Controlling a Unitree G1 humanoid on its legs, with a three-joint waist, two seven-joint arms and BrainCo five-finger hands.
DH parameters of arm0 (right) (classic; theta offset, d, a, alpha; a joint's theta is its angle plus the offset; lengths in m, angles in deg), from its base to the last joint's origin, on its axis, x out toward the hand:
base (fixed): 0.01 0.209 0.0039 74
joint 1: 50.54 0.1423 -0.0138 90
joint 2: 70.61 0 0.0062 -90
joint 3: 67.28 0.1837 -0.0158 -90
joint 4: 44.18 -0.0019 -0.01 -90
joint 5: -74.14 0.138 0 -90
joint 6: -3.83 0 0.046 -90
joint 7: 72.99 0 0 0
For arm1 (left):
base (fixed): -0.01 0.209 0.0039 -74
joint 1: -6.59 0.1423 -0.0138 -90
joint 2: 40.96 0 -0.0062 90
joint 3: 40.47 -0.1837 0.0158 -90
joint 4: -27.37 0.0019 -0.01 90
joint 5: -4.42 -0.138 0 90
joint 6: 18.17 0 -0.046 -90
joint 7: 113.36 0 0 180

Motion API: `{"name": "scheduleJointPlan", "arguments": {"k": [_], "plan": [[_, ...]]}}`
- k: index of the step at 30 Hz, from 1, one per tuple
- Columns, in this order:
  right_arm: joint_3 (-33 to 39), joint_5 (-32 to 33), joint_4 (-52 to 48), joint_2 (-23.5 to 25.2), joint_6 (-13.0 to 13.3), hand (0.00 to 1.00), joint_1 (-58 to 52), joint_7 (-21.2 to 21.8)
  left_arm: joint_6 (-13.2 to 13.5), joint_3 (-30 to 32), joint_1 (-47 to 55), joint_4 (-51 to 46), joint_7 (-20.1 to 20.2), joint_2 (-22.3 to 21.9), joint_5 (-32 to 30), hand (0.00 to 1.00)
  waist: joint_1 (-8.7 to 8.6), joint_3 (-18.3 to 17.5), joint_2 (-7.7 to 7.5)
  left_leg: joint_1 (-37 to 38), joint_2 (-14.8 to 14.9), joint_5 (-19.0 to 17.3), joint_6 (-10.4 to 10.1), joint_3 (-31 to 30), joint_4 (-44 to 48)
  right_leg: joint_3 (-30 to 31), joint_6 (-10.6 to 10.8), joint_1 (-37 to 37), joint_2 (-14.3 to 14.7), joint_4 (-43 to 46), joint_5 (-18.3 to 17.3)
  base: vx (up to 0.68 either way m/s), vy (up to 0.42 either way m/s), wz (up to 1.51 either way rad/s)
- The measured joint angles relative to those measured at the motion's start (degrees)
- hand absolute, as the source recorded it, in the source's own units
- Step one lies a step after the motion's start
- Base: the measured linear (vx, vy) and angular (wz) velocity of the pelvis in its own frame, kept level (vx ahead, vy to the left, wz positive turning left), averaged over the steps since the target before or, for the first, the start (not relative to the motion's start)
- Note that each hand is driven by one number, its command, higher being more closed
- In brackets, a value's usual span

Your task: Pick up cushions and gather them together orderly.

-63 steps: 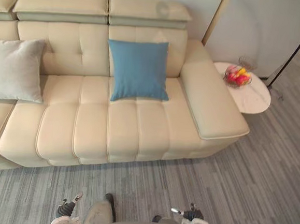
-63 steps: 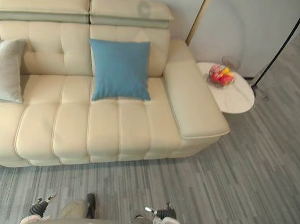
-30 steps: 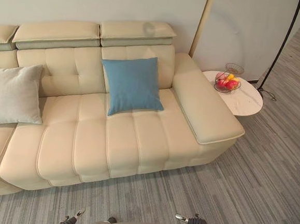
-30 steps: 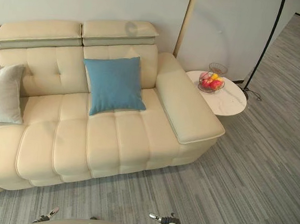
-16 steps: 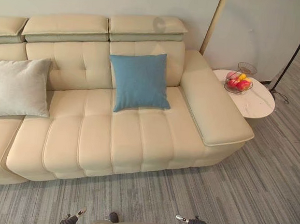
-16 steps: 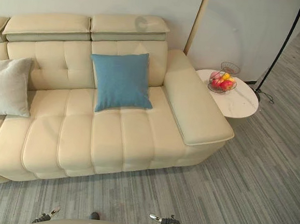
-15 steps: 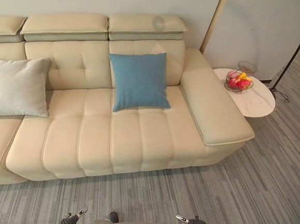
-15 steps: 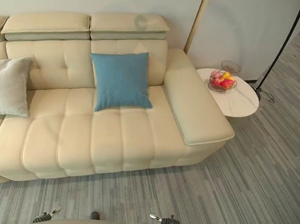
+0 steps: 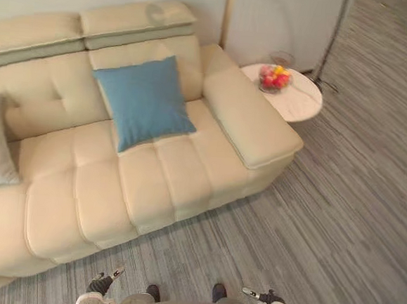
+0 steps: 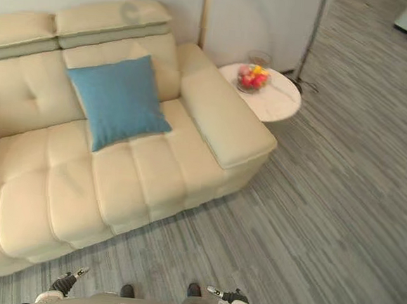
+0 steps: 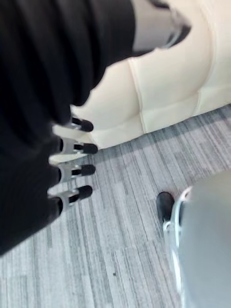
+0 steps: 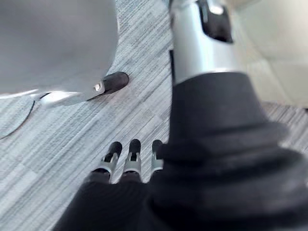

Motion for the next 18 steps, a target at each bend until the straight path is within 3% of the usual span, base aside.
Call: {"name": "scheduleJointPlan", "arguments": {"k": [3,4,5,6,7,8,10,12,13,16,18], "plan": [[-1.0,0.0,-1.9,0.7,0.0,0.0,0.3,0.0,0.0,0.5,-0.1,0.1,0.2,0.1,0.0,0.0,-0.52,0.1,-0.88,0.5,0.1,-2.3,-0.2,7.1,1.5,7.6,-0.7,-3.2,1.2,-0.1,1.9,-0.07,0.039,-1.43],[-1.2,0.0,-1.9,1.0,-0.1,0.0,0.8,0.0,0.0,0.6,-0.2,0.1,0.2,0.4,0.0,0.0,-0.91,0.3,-1.07,0.6,0.5,-3.0,-0.4,10.0,2.1,8.3,-2.2,-4.2,1.4,-0.6,2.9,-0.05,0.012,-1.51],[-1.4,0.0,-1.8,0.9,-0.2,0.0,1.2,0.0,0.0,0.7,-0.3,0.2,0.2,0.4,0.0,0.0,-1.33,0.5,-0.71,0.6,1.2,-3.5,-0.6,13.6,2.6,5.7,-5.1,-5.5,1.4,-1.2,4.1,-0.04,0.002,-1.84],[-2.2,0.0,-1.7,0.9,-0.2,0.0,1.8,0.0,0.0,1.2,-0.4,0.2,0.2,0.3,0.0,0.0,-1.31,0.9,-0.23,0.5,2.6,-3.7,-0.5,17.5,3.8,0.0,-9.1,-7.1,1.3,-1.1,5.1,-0.02,-0.037,-1.85],[-3.1,0.0,-1.7,1.0,-0.2,0.0,2.4,0.0,0.0,1.6,-0.6,0.2,0.2,0.3,0.0,0.0,-1.29,0.9,-0.2,0.4,4.0,-4.0,-0.8,20.4,5.5,-8.0,-10.9,-8.3,0.8,-0.1,5.1,0.01,-0.093,-1.75],[-3.5,0.0,-1.7,1.1,-0.1,0.0,2.7,0.0,0.0,1.6,-0.6,0.4,0.2,0.5,0.0,0.0,-1.24,0.9,-0.2,0.3,5.3,-4.1,-0.8,21.9,7.1,-17.0,-11.5,-9.5,0.0,1.8,4.6,0.03,-0.124,-1.24],[-3.4,0.0,-1.7,0.9,0.0,0.0,2.7,0.0,0.0,1.6,-1.9,0.1,0.2,0.6,0.0,0.0,-1.62,1.0,-0.04,0.8,6.1,-4.1,-0.8,22.6,8.8,-29.0,-13.0,-9.6,-2.1,4.3,5.0,0.07,-0.164,-0.89],[-3.6,-0.1,-1.7,-0.1,0.2,0.0,2.7,0.0,0.2,1.6,-2.6,-0.3,0.2,-0.6,0.0,0.0,-2.68,1.3,1.69,2.6,8.1,-4.4,-1.7,22.8,8.7,-36.6,-12.2,-8.4,-1.8,5.3,3.3,0.11,-0.225,-0.76],[-4.0,-0.2,-1.6,-1.1,0.1,0.0,3.1,0.0,0.5,1.5,-2.6,-0.5,0.2,-1.7,0.0,0.0,-2.26,1.3,2.7,4.2,9.2,-4.7,-3.6,23.9,7.9,-39.9,-10.4,-7.7,-1.5,6.1,1.7,0.1,-0.177,-0.67],[-4.7,-0.3,-1.7,-2.0,0.1,0.0,3.4,0.0,0.3,0.8,-1.7,0.0,0.7,-3.3,0.0,0.0,-1.44,1.7,5.08,7.0,11.0,-4.8,-4.3,25.3,7.1,-35.6,-8.5,-7.7,2.0,5.4,1.3,0.08,-0.114,-0.97],[-4.5,-0.3,-1.6,-2.0,0.1,0.0,3.3,0.0,0.1,0.8,-2.0,0.0,0.9,-3.6,0.0,0.0,-1.27,1.9,5.24,7.4,13.8,-4.2,-4.6,25.8,12.2,-34.2,-8.3,-7.9,3.8,7.4,-0.8,0.09,-0.145,-0.86]]}}
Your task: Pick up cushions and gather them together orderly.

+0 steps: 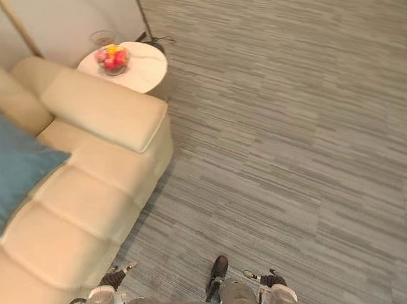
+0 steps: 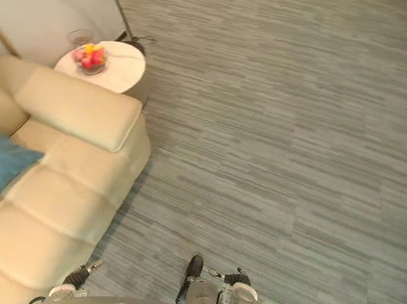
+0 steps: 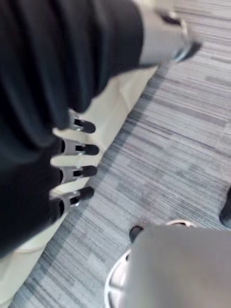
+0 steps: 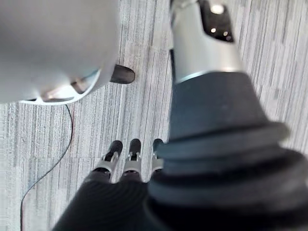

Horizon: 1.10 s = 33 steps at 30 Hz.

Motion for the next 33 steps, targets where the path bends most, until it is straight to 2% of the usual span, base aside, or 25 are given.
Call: {"name": "scheduleJointPlan", "arguments": {"k": [2,3,4,5,7,8,11,13,14,15,16,17,19,20,21,22,26,29,31,33], "plan": [[-0.1,0.0,0.1,-0.2,0.0,0.0,-0.3,0.0,0.0,-0.1,-0.4,-0.3,0.1,-0.3,0.0,0.0,-0.02,0.2,-0.42,-2.3,3.8,0.3,0.5,-0.4,11.1,2.0,-0.1,0.4,0.1,1.7,-1.7,0.1,-0.097,-0.57],[-0.2,0.0,0.1,-0.6,-0.1,0.0,-0.5,0.0,0.0,-0.5,-0.5,-0.7,0.1,-0.7,0.1,0.0,0.03,0.1,-0.29,-4.9,6.0,1.8,2.4,-2.6,18.4,4.5,-0.2,0.8,1.0,1.8,-1.9,0.11,-0.036,-0.74],[-0.3,0.0,0.1,-0.6,-0.3,0.0,-0.4,0.0,0.0,-0.9,-0.6,-0.8,0.1,-0.9,0.1,0.0,0.43,0.5,-0.8,-7.1,5.5,-0.3,2.3,-7.1,22.2,6.7,-0.3,1.1,1.1,1.6,-2.0,0.16,-0.007,-1.12],[-0.4,0.0,0.5,-1.3,-0.4,0.0,-0.3,-0.1,0.1,-1.0,-0.7,-1.4,0.1,-1.5,0.1,0.0,0.76,0.7,-0.65,-9.4,1.8,-4.8,0.8,-14.2,23.5,9.9,-0.6,1.9,1.1,0.8,-1.8,0.17,0.011,-1.01],[-0.1,0.0,2.5,-2.0,-0.6,0.0,-0.4,-0.1,0.3,-1.1,-0.7,-1.8,0.1,-1.8,0.1,0.0,0.97,0.8,-0.81,-10.6,-2.4,-8.4,0.5,-19.7,21.5,13.0,-0.7,4.3,1.1,-0.6,-1.7,0.17,0.048,-0.95],[0.0,0.0,2.6,-1.9,-0.7,0.0,-1.4,-0.1,0.5,-1.2,-0.6,-1.9,0.1,-1.8,0.1,0.0,1.38,0.9,-0.85,-11.6,-4.3,-9.5,0.9,-22.1,19.1,15.1,-0.4,6.1,1.2,-0.9,-2.0,0.19,0.088,-0.99],[1.4,0.0,2.2,-1.4,-0.7,0.0,-2.1,-0.3,0.6,-0.9,-0.8,-2.6,0.1,-1.9,0.2,0.0,1.81,0.9,-0.83,-16.0,-6.7,-9.5,1.1,-27.3,12.0,19.8,0.4,7.1,1.3,-0.9,-2.5,0.12,0.127,-0.99],[1.7,0.0,2.1,-1.3,-0.7,0.0,-2.6,-0.8,0.6,-0.6,-1.1,-2.7,0.2,-2.1,0.2,0.0,2.31,0.9,-0.79,-18.1,-8.3,-8.5,1.7,-33.1,7.3,22.7,1.3,7.0,1.6,-0.5,-3.0,0.09,0.199,-0.94],[2.0,0.0,1.9,-1.3,-0.7,0.0,-3.5,-0.8,0.6,0.0,-1.2,-2.8,0.1,-2.4,0.2,0.0,2.81,0.8,-0.58,-18.4,-8.6,-7.6,1.9,-36.6,4.8,24.1,2.0,7.0,2.0,0.2,-3.4,0.11,0.245,-1.11],[2.3,0.0,1.4,-1.3,-0.6,0.0,-4.1,-0.8,0.6,0.6,-1.2,-2.6,0.1,-2.9,0.2,0.0,3.22,0.7,-0.12,-18.0,-8.4,-5.2,2.1,-37.9,4.7,25.3,2.7,6.9,2.8,1.0,-3.8,0.17,0.32,-1.37],[2.4,0.0,-0.1,-0.5,-0.6,0.0,-4.6,-0.8,0.6,1.2,-1.2,-2.4,0.2,-2.9,0.2,0.0,3.42,0.1,0.43,-17.8,-8.7,-3.4,3.1,-37.1,4.9,26.3,3.5,7.3,2.8,0.9,-4.0,0.18,0.28,-1.07],[2.6,0.0,-0.3,-0.2,-0.4,0.0,-5.1,-0.8,0.5,1.2,-1.2,-2.4,0.1,-2.7,0.2,0.0,3.32,0.0,-0.49,-17.1,-8.9,-3.6,3.3,-35.9,4.6,26.6,3.8,7.5,2.2,0.6,-3.9,0.22,0.279,-0.86],[3.9,0.0,0.0,1.6,-0.5,0.0,-6.6,-0.8,0.5,1.2,-1.3,-2.3,0.2,-1.2,0.1,0.0,3.28,-0.5,-3.4,-15.1,-10.6,-3.9,4.0,-33.1,2.4,27.9,5.5,7.4,0.1,0.6,-3.7,0.22,0.243,-0.47],[3.9,0.0,0.0,2.0,-0.5,0.0,-7.0,-0.8,0.5,1.2,-1.3,-2.2,0.2,-1.1,0.1,0.0,3.28,-0.7,-3.68,-14.7,-10.9,-3.7,4.1,-32.6,1.8,28.3,5.8,7.4,-0.3,0.5,-3.7,0.24,0.193,-0.3],[3.9,0.0,0.0,1.9,-0.5,0.0,-7.1,-0.8,0.5,1.1,-1.4,-1.8,0.2,-0.9,0.1,0.0,3.24,-0.9,-3.95,-13.5,-11.7,-3.1,5.2,-31.5,0.9,28.8,6.2,7.5,-0.8,0.0,-3.8,0.27,0.187,-0.33],[3.9,-0.1,0.1,1.9,-0.5,0.0,-7.4,-0.7,0.4,0.7,-1.8,-0.6,0.2,-0.5,0.1,0.0,2.8,-1.4,-4.54,-13.0,-12.8,-2.9,5.5,-30.8,0.6,29.1,7.4,7.5,-1.8,-1.2,-3.4,0.27,0.172,-0.37],[3.8,-0.9,0.6,1.0,-0.2,0.0,-6.0,-0.5,0.4,-0.4,-2.6,0.7,0.2,-0.1,0.1,0.0,2.99,-1.3,-3.23,-11.4,-13.6,-2.9,5.6,-28.1,-0.3,30.8,8.1,7.4,-2.2,-2.3,-2.3,0.16,0.08,-0.58],[3.2,-1.0,2.3,0.1,-0.3,0.0,-5.0,-0.4,0.4,-1.4,-2.6,1.6,0.1,-0.1,0.1,0.0,3.52,-1.7,-2.37,-9.2,-13.4,-3.2,6.1,-26.2,-1.0,31.5,7.7,7.2,-1.4,-2.7,-0.8,0.1,0.019,-0.88],[1.0,-1.1,2.6,-0.7,-0.2,0.0,-3.9,-0.1,0.5,-1.9,-2.8,2.0,0.1,-0.1,0.1,0.0,3.41,-1.8,-1.78,-8.6,-12.4,-3.3,6.1,-24.5,-1.8,25.5,6.1,5.8,-0.3,-3.3,1.9,0.07,-0.021,-0.88],[1.0,-1.1,2.6,-1.1,-0.2,0.0,-3.5,0.0,0.5,-2.3,-2.9,2.0,0.1,-0.1,0.1,0.0,3.61,-1.7,-1.73,-8.0,-12.1,-3.2,6.1,-23.4,-2.6,18.9,5.2,5.2,-0.4,-3.7,2.7,0.02,-0.044,-0.69]]}}
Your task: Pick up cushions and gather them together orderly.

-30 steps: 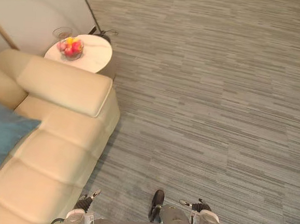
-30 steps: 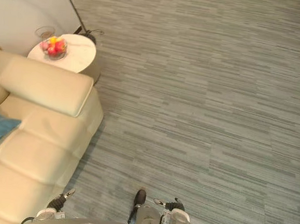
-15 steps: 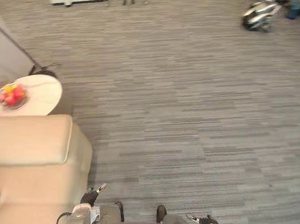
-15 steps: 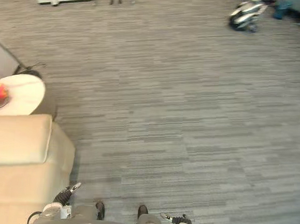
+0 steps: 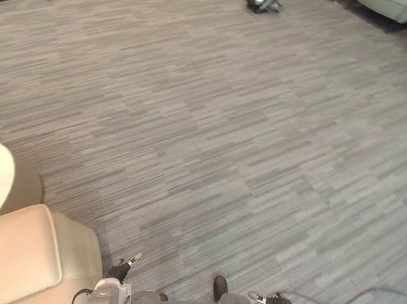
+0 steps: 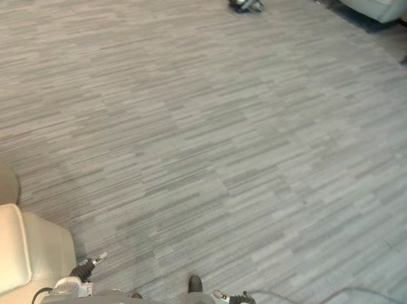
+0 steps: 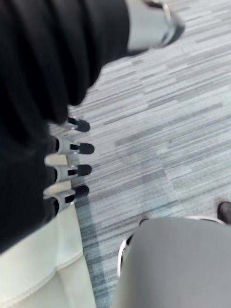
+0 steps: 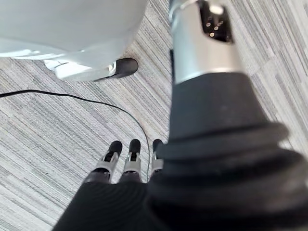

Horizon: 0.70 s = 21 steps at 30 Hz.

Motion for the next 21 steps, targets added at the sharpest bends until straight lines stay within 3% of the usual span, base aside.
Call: {"name": "scheduleJointPlan", "arguments": {"k": [3,5,6,7,8,9,10,15,17,18,19,20,21], "plan": [[0.0,0.0,-0.1,-0.2,0.0,0.0,0.2,0.0,0.0,-1.1,0.0,0.0,0.0,0.0,0.0,0.0,-0.1,0.2,0.26,1.3,-0.4,0.0,0.0,1.9,-0.7,-8.4,-0.5,0.0,0.0,-0.6,0.3,-0.05,-0.074,-0.54],[-0.4,0.0,-0.1,-0.3,0.0,0.0,1.0,-0.1,0.0,-1.1,0.0,0.0,0.0,0.0,0.0,0.0,-0.08,0.6,0.59,2.0,-0.1,0.0,0.0,3.9,-0.8,-13.7,-2.1,-0.8,-0.5,0.0,-0.1,-0.16,-0.092,-0.52],[-1.2,0.0,-0.2,-0.4,-0.1,0.0,2.2,0.0,0.0,-1.1,0.1,-0.1,0.0,0.0,0.0,0.0,-0.05,0.8,0.64,2.1,0.0,-0.1,0.1,5.8,-1.1,-20.2,-4.8,-1.7,-1.8,2.9,-4.7,-0.09,-0.076,-0.32],[-1.2,0.0,-0.4,-0.6,-0.1,0.0,2.6,0.0,0.0,-1.3,0.1,-0.1,0.0,-0.1,0.1,0.0,-0.34,1.0,1.3,2.3,0.3,-0.1,0.1,6.9,-1.6,-23.9,-5.0,-2.4,-3.2,5.6,-6.8,-0.08,-0.063,-0.44],[-1.1,0.0,-0.3,-0.7,0.0,0.0,3.1,-0.1,0.0,-1.5,0.3,-0.5,0.0,-0.2,0.1,0.0,-0.59,1.5,1.69,3.0,0.5,-0.3,0.0,8.7,-3.0,-32.1,-6.1,-3.2,-6.4,11.5,-9.9,-0.06,-0.102,-0.52],[-1.2,0.0,-0.3,0.0,0.0,0.0,4.0,0.0,-0.1,-1.4,0.2,-1.1,0.0,0.1,0.1,0.0,-0.24,1.9,0.76,3.3,0.4,-0.7,-0.6,10.1,-2.9,-35.1,-5.4,-3.7,-8.2,13.8,-9.2,-0.05,-0.117,-0.81],[-1.2,0.0,-0.3,0.6,0.0,0.0,4.5,0.0,0.0,-1.5,0.2,-1.4,0.0,0.8,0.1,0.0,0.25,2.2,0.7,3.5,0.5,-1.1,-1.2,11.0,-2.5,-32.4,-4.1,-4.1,-7.0,13.3,-8.0,-0.03,-0.143,-0.82],[-1.1,0.1,-0.4,0.6,-0.1,0.0,3.9,-0.2,-0.1,-2.4,0.3,-1.2,0.1,0.7,0.0,0.0,-0.36,2.5,0.62,3.9,2.9,-1.2,-1.9,10.8,-2.8,-25.7,-5.1,-4.7,-0.5,7.4,-7.4,-0.05,-0.188,-0.88],[-1.0,0.2,-0.4,0.3,0.0,0.0,3.6,-0.2,-0.1,-3.2,0.1,-1.2,0.2,0.7,0.0,0.0,-1.07,2.6,0.75,4.0,3.7,-1.8,-2.8,11.0,-2.6,-25.7,-5.5,-4.9,0.6,7.3,-7.7,0.0,-0.096,-0.45],[-0.9,0.2,-0.4,0.2,0.0,0.0,3.5,-0.3,-0.2,-3.2,-0.2,-1.1,0.6,0.6,-0.1,0.0,-1.79,3.0,0.88,3.7,5.3,-3.4,-4.0,11.9,0.0,-25.0,-5.7,-5.1,1.7,7.6,-8.0,0.0,-0.091,-0.4],[-0.7,0.2,-0.4,0.3,0.0,0.0,3.5,-0.6,-0.2,-3.0,-0.8,-1.4,1.2,0.8,0.0,0.0,-1.58,4.0,-0.03,1.4,7.9,-4.3,-4.4,13.0,8.2,-23.3,-5.8,-5.1,2.8,7.3,-8.1,-0.01,-0.082,-0.43],[-0.8,0.3,-0.3,0.4,0.0,0.0,3.5,-0.7,-0.3,-3.0,-1.0,-1.7,1.2,0.8,0.0,0.0,-1.33,4.3,-0.52,-0.2,9.0,-4.3,-4.2,13.3,12.2,-22.6,-5.8,-5.0,3.1,7.1,-8.1,0.01,-0.105,-0.66],[-1.1,0.3,-0.3,0.4,0.0,0.0,3.5,-0.7,-0.3,-2.9,-1.1,-2.7,1.3,0.7,0.0,0.0,-1.06,4.6,-0.88,-4.0,11.7,-3.7,-3.0,12.5,22.5,-20.4,-5.7,-4.7,3.9,6.6,-8.0,0.04,-0.113,-0.82]]}}
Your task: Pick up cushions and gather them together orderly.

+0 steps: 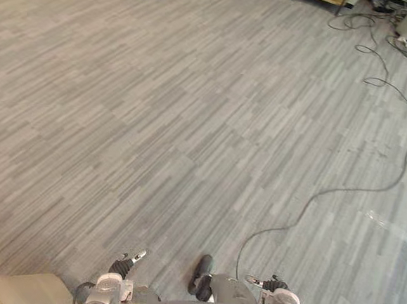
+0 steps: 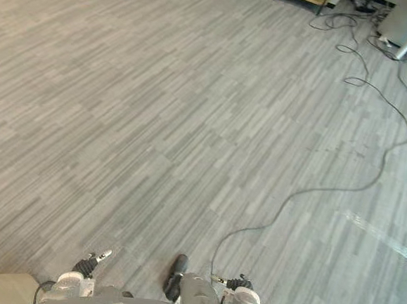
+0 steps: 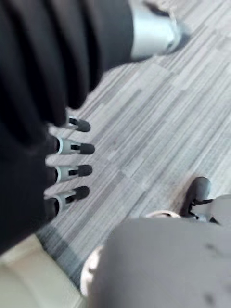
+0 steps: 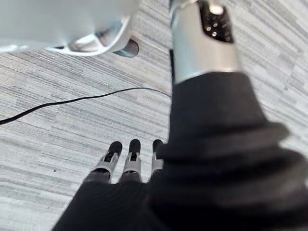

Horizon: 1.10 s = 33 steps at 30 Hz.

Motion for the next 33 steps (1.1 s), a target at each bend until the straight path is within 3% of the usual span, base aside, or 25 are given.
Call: {"name": "scheduleJointPlan", "arguments": {"k": [1,3,4,6,8,10,11,12,13,14,17,18,19,20,21,22,23,24,26,28,30,31,33], "plan": [[-0.1,0.0,0.0,-0.2,0.0,0.0,0.3,0.0,0.1,0.2,0.0,-0.9,0.0,-0.3,0.0,0.0,0.38,0.6,0.44,-3.8,0.1,-1.4,1.2,-4.9,6.9,3.5,0.1,0.5,1.3,-0.4,0.2,0.05,-0.096,-0.92],[-0.1,0.1,0.0,-0.7,0.0,0.0,0.4,-0.1,0.2,0.5,0.0,-1.9,0.0,-0.8,0.1,0.0,0.66,1.7,1.08,-6.9,-3.1,-3.7,0.8,-10.8,8.8,5.7,0.0,2.7,2.3,-3.1,0.2,0.07,-0.012,-0.96],[0.0,0.5,0.1,-0.7,-0.1,0.0,0.6,-0.1,0.3,0.8,-0.1,-2.6,0.0,-0.9,0.1,0.0,1.08,2.0,0.79,-8.7,-5.5,-4.4,1.3,-12.6,7.3,6.7,0.0,4.3,2.3,-5.5,0.2,0.1,0.004,-0.94],[0.0,1.1,0.1,-0.7,-0.1,0.0,0.0,-0.1,0.4,1.2,-0.1,-3.5,0.0,-0.9,0.1,0.0,1.44,2.1,0.54,-11.3,-7.5,-4.3,1.2,-13.3,3.4,7.8,0.1,6.2,2.3,-8.0,0.2,0.1,-0.012,-0.69],[0.0,1.4,0.0,-0.6,-0.1,0.0,-0.1,-0.3,0.4,2.1,-0.2,-4.1,0.0,-0.9,0.2,0.0,1.76,2.5,0.45,-14.2,-9.5,-1.9,1.1,-14.9,-6.1,9.1,0.1,7.7,2.3,-8.5,0.2,0.15,-0.011,-0.56],[0.0,1.7,-0.2,-0.1,0.0,0.0,-0.4,-0.5,0.5,2.1,-0.3,-4.4,0.0,-0.9,0.8,0.0,2.47,2.6,0.32,-15.2,-10.6,4.0,1.1,-15.9,-18.8,11.1,0.7,10.0,3.0,-10.9,-0.1,0.15,-0.002,-0.46],[0.0,1.8,-0.2,0.0,0.1,0.0,-0.4,-0.5,0.5,2.1,-0.3,-4.4,0.0,-1.0,1.1,0.0,2.75,2.3,0.87,-16.2,-10.1,5.5,1.5,-16.1,-21.3,11.5,2.6,10.5,3.7,-11.5,-1.3,0.19,0.04,-0.93],[-0.5,2.1,-0.6,-1.0,0.2,0.0,-0.2,-0.6,1.3,2.8,-0.4,-4.5,0.0,-2.0,1.9,0.0,4.69,2.2,3.91,-19.3,-5.8,7.8,0.4,-18.2,-22.9,12.6,-2.2,4.8,4.5,2.1,-6.1,0.18,0.064,-0.96],[-0.6,2.1,-0.6,-0.8,0.5,0.0,0.0,-0.5,1.6,3.9,-0.4,-4.9,0.1,-1.8,2.4,0.0,5.26,2.7,3.12,-20.0,-5.6,11.0,-0.3,-18.6,-21.5,13.0,-1.6,3.9,3.3,5.1,-5.9,0.23,0.119,-1.05],[0.9,2.5,-0.4,-0.7,0.7,0.0,0.3,-0.5,1.3,4.7,-0.2,-4.5,0.0,-1.7,2.3,0.0,4.88,3.0,3.8,-19.2,-4.9,16.0,0.7,-20.3,-20.2,13.6,-0.3,5.1,3.7,6.3,-8.1,0.23,0.123,-0.63],[1.2,2.3,-0.5,0.3,0.9,0.0,-0.4,-0.4,1.4,6.6,1.7,-4.4,0.0,-0.4,2.2,0.0,4.73,0.9,1.07,-20.3,-6.9,17.4,2.8,-20.4,-17.5,17.8,1.3,4.2,2.0,7.4,-10.9,0.34,0.134,-0.53],[1.3,2.0,-0.5,0.9,0.9,0.0,-1.3,-0.3,1.2,6.7,2.3,-3.5,0.0,1.3,2.1,0.0,4.69,0.0,-0.72,-20.6,-9.3,14.4,4.2,-19.9,-14.7,19.1,4.1,3.4,-0.6,10.2,-13.8,0.55,0.182,-0.34],[1.7,2.1,-0.6,1.6,1.0,0.0,-2.6,0.0,0.4,6.5,2.9,-2.4,0.0,2.2,2.0,0.0,4.43,-0.9,-2.67,-19.1,-11.4,11.5,4.3,-19.0,-14.6,19.4,7.1,3.7,-3.1,12.6,-16.0,0.54,0.128,-0.14],[1.7,2.0,-0.5,1.6,1.0,0.0,-3.5,0.0,0.2,6.5,3.3,-1.8,-0.1,2.6,1.9,0.0,4.29,-1.1,-3.56,-18.6,-12.2,10.3,4.5,-18.5,-14.5,19.8,8.3,2.6,-4.0,16.8,-16.4,0.59,0.112,0.07],[1.6,1.8,-0.4,1.6,1.0,0.0,-3.7,0.1,-0.1,6.5,3.5,-1.3,-0.1,3.1,1.6,0.0,3.95,-1.0,-4.3,-18.0,-13.1,8.4,5.6,-18.1,-12.3,21.1,9.9,-1.2,-6.1,26.9,-15.6,0.7,0.128,0.1],[1.6,1.7,-0.2,1.4,1.0,0.0,-3.5,0.0,-0.5,6.4,4.6,-1.2,-0.1,3.3,1.2,0.0,3.77,-0.8,-4.55,-15.0,-13.4,4.8,6.6,-17.7,-10.2,19.8,11.0,-4.7,-8.7,40.1,-9.5,0.57,0.119,0.11],[1.6,1.6,-0.2,1.3,1.0,0.0,-3.4,0.1,-0.6,6.3,4.9,-1.2,-0.1,3.2,1.2,0.0,3.69,-0.7,-4.42,-13.6,-13.5,3.9,6.7,-17.7,-10.2,18.8,10.8,-5.4,-9.6,43.0,-7.6,0.57,0.102,0.03],[1.6,1.2,-0.3,1.2,1.1,0.0,-3.1,0.1,-0.9,6.1,5.9,-1.4,-0.1,3.1,1.2,0.0,3.63,-0.6,-4.26,-8.9,-13.7,1.7,7.1,-17.7,-10.7,15.3,8.8,-6.1,-12.5,50.1,-7.1,0.32,0.042,-0.07],[1.3,1.0,-0.9,1.0,1.5,0.0,-3.1,0.3,-0.9,5.9,6.5,-1.4,-0.1,2.9,1.2,0.0,3.02,-0.2,-3.32,-3.8,-13.3,-0.8,6.8,-18.8,-12.3,12.3,6.4,-7.2,-14.2,54.2,-8.9,0.5,0.023,0.01],[1.2,1.0,-2.4,1.3,1.7,0.0,-3.1,0.8,-0.9,5.9,6.6,-1.3,-0.1,3.0,1.2,0.0,2.24,-0.1,-3.32,3.2,-12.0,-2.7,5.8,-19.2,-16.4,10.4,6.1,-11.0,-14.0,50.8,-12.8,0.51,-0.067,0.03],[1.2,1.1,-3.0,1.3,2.3,0.0,-3.0,1.1,-0.9,5.9,6.4,-1.3,-0.2,2.9,1.2,0.0,1.39,0.1,-2.9,6.2,-10.6,-3.4,5.0,-19.2,-18.1,9.0,6.1,-14.0,-13.1,45.5,-13.7,0.49,-0.159,0.04],[1.1,1.2,-4.5,1.4,2.4,0.0,-3.1,1.2,-0.9,5.9,6.2,-1.3,-0.2,2.9,1.2,0.0,0.61,0.2,-2.72,8.6,-9.1,-4.0,4.4,-19.3,-19.8,9.0,6.0,-17.3,-11.8,38.5,-12.9,0.61,-0.248,0.21],[1.1,1.3,-4.7,1.5,2.3,0.0,-3.1,1.2,-0.9,5.8,5.5,-1.2,-0.2,3.0,1.2,0.0,-0.4,0.5,-2.65,11.7,-7.4,-4.2,4.0,-20.7,-21.9,11.3,6.8,-19.3,-9.9,24.4,-7.0,0.53,-0.274,0.4]]}}
